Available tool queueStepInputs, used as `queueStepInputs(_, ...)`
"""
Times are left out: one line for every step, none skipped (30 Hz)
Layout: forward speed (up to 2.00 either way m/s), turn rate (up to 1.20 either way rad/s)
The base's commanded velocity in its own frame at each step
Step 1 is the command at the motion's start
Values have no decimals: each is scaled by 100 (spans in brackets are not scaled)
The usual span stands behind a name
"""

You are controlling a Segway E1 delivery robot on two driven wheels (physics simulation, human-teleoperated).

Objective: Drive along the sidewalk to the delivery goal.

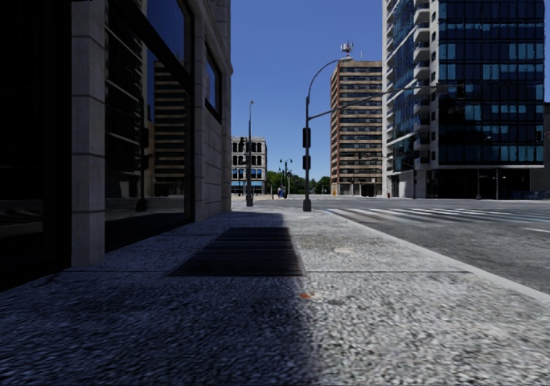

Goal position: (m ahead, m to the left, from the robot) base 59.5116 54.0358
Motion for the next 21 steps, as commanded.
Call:
queueStepInputs(200,0)
queueStepInputs(200,0)
queueStepInputs(200,0)
queueStepInputs(200,0)
queueStepInputs(200,0)
queueStepInputs(200,0)
queueStepInputs(200,0)
queueStepInputs(200,0)
queueStepInputs(200,0)
queueStepInputs(200,0)
queueStepInputs(200,0)
queueStepInputs(200,0)
queueStepInputs(200,0)
queueStepInputs(200,0)
queueStepInputs(200,0)
queueStepInputs(200,0)
queueStepInputs(200,0)
queueStepInputs(200,0)
queueStepInputs(200,0)
queueStepInputs(200,0)
queueStepInputs(200,0)
